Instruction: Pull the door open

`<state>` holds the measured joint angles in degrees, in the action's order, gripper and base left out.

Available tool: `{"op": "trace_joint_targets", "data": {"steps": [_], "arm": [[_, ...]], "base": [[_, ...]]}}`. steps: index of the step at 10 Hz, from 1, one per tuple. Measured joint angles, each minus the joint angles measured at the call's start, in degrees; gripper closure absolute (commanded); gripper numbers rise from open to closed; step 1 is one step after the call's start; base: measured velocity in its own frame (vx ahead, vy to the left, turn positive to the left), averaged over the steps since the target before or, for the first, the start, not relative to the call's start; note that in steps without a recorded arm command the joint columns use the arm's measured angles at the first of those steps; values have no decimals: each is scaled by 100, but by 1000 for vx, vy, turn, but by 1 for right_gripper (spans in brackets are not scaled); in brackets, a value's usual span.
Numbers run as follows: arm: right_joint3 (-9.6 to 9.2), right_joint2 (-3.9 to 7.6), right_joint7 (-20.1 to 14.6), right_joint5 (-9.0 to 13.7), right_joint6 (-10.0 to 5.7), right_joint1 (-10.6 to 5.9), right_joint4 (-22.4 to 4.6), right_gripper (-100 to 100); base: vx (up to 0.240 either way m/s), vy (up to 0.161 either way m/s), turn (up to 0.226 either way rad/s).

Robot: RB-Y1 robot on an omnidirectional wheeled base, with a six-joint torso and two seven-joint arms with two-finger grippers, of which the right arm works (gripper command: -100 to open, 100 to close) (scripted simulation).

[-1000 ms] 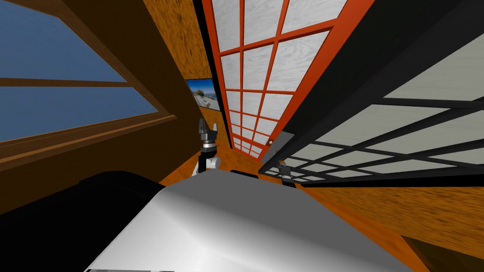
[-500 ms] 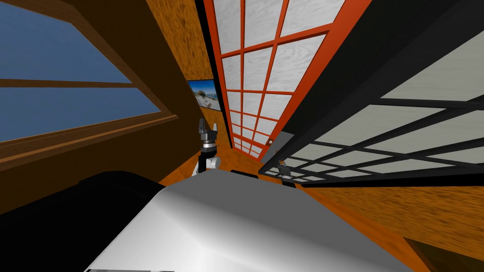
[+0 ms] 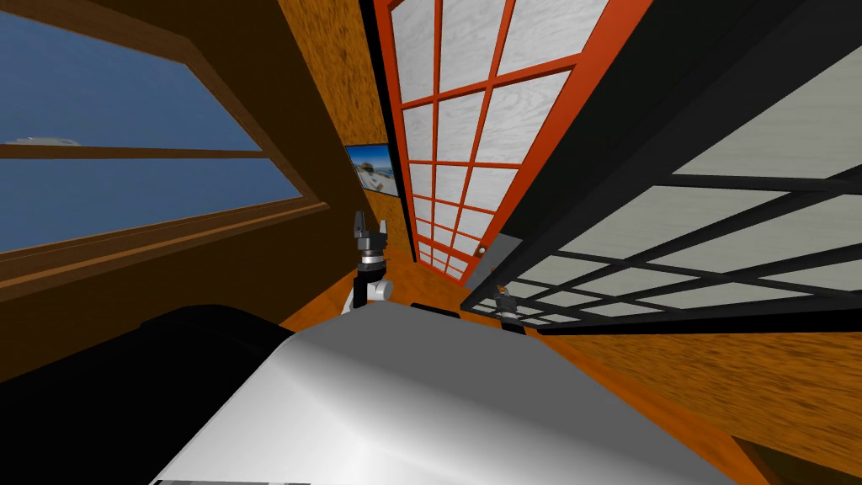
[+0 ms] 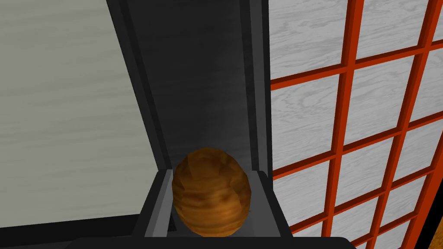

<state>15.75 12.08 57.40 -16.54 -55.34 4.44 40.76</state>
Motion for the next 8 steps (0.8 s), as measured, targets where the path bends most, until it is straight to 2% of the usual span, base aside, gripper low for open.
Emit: {"op": "trace_joint_targets", "data": {"steps": [5,8], "arm": [[-167,-38,-740,401,44,6,91,100],[-253,-56,-1128,608,-2,-35,37,100]], "base": [[-82,-40,96],[-55,-27,54]]}}
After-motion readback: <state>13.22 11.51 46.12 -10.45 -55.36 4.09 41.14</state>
